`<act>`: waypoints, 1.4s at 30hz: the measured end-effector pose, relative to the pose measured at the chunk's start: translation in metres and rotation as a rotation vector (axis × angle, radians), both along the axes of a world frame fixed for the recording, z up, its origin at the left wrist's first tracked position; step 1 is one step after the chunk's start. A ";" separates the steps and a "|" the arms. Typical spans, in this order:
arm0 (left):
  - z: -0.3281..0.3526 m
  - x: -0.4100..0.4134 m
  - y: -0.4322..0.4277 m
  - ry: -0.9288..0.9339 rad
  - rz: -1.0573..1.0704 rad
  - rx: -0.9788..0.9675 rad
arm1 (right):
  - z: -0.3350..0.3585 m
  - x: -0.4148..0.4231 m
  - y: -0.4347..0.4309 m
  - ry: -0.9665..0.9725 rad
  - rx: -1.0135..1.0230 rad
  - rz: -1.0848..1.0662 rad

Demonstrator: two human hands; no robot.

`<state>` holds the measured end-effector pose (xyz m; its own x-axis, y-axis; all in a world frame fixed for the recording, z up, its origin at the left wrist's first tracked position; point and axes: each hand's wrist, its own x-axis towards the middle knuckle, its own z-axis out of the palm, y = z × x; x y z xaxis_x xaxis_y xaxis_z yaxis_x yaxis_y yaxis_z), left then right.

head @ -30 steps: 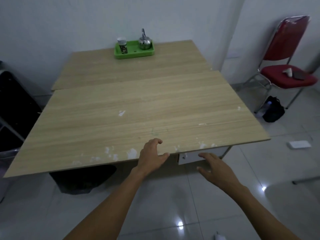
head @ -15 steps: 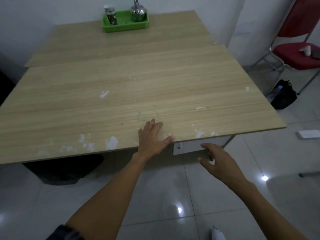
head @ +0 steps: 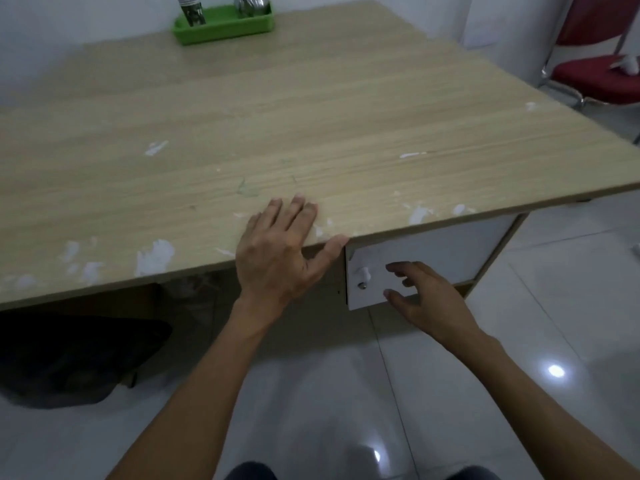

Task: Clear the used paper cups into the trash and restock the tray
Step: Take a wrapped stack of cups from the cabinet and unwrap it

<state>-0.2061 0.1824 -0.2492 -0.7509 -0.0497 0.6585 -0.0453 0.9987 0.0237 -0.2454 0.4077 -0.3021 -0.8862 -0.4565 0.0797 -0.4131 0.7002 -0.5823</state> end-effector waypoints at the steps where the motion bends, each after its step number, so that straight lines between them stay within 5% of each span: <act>1: -0.001 -0.002 -0.001 0.046 -0.005 -0.019 | -0.008 -0.003 -0.002 0.022 0.006 0.008; 10: -0.026 -0.011 -0.008 0.412 -0.044 -0.123 | -0.091 -0.013 -0.022 0.316 0.045 0.065; 33: -0.020 -0.001 0.004 0.351 -0.039 0.016 | -0.132 0.008 -0.032 0.524 0.247 0.089; 42: -0.022 -0.001 0.005 0.380 -0.046 0.029 | -0.130 -0.003 -0.045 0.466 0.366 0.104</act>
<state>-0.2069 0.1870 -0.2710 -0.4551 -0.0442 0.8893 0.0171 0.9981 0.0584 -0.2486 0.3630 -0.4318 -0.7449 -0.6101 0.2701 -0.6441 0.7632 -0.0524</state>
